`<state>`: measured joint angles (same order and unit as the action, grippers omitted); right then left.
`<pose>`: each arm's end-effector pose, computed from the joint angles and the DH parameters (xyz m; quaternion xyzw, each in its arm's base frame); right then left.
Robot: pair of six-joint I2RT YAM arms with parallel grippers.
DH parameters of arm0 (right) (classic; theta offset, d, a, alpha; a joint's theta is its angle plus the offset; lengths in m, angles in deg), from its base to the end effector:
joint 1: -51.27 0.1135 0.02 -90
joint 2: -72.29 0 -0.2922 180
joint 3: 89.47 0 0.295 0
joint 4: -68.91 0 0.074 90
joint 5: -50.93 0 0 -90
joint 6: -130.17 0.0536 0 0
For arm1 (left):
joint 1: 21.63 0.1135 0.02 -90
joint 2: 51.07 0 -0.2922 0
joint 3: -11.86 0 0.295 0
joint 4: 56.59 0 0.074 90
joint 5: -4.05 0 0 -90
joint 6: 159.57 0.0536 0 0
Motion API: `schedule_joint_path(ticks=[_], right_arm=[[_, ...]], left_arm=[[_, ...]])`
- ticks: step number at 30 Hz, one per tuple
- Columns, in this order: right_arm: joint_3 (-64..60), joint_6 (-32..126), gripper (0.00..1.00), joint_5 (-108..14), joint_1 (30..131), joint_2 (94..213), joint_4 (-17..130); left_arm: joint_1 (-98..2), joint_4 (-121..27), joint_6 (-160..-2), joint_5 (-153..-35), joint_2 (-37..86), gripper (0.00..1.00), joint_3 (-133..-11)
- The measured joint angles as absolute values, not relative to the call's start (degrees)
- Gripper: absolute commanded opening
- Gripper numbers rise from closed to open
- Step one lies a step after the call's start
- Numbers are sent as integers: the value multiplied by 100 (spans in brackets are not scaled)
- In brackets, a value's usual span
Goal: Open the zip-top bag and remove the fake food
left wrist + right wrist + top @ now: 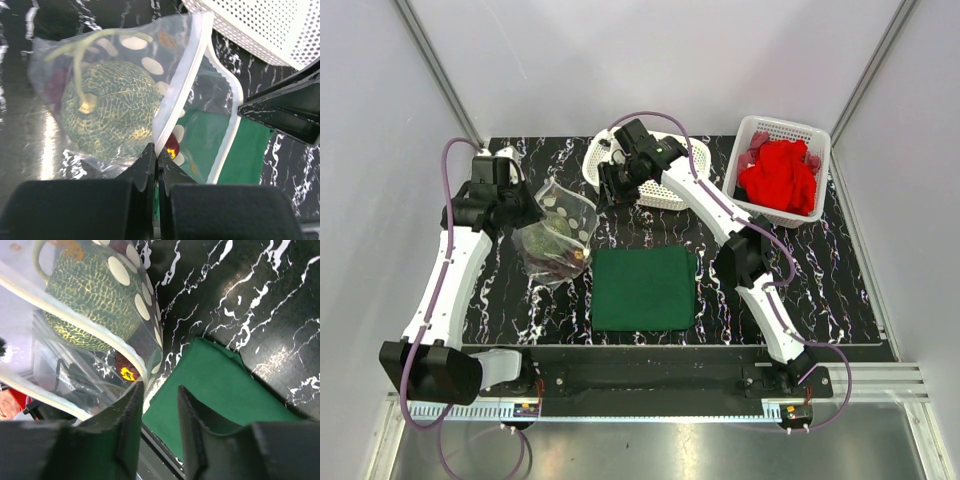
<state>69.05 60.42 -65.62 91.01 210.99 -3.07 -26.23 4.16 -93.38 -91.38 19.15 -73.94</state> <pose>0.4398 0.3968 0.3101 -0.2292 0.8948 0.3459 0.1647 0.2937 -0.0287 0.3774 -0.1363 0.9135 -0.1359 0.3585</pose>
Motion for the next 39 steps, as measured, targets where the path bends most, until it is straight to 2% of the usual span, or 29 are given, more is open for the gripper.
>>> schedule_joint_path(ticks=[5,8,13,19,25,30,34,39], right_arm=[[7268,5900,50,-6509,9139,21090,-620],[7360,5830,47,-6525,9228,21018,-611],[7388,5779,31,-6704,9563,20983,-572],[7408,5709,32,-7008,9967,21061,-550],[7211,5668,34,-7150,9995,21287,-500],[6761,5624,45,-7167,10015,21402,-504],[6728,5574,48,-7152,10032,21459,-486],[6728,5522,57,-7113,10032,21531,-462]], left_arm=[[-2625,191,-9343,-9413,1996,0,-7282],[-2625,116,-9358,-9527,2000,0,-7271],[-2625,38,-9382,-9623,2000,0,-7245],[-2625,3,-9408,-9619,1998,0,-7245],[-2625,3,-9520,-9623,1998,0,-7243],[-2625,-26,-9662,-9669,2018,0,-7238],[-2625,-139,-9756,-9774,2088,0,-7234],[-2627,-190,-9821,-9844,2160,0,-7234]])
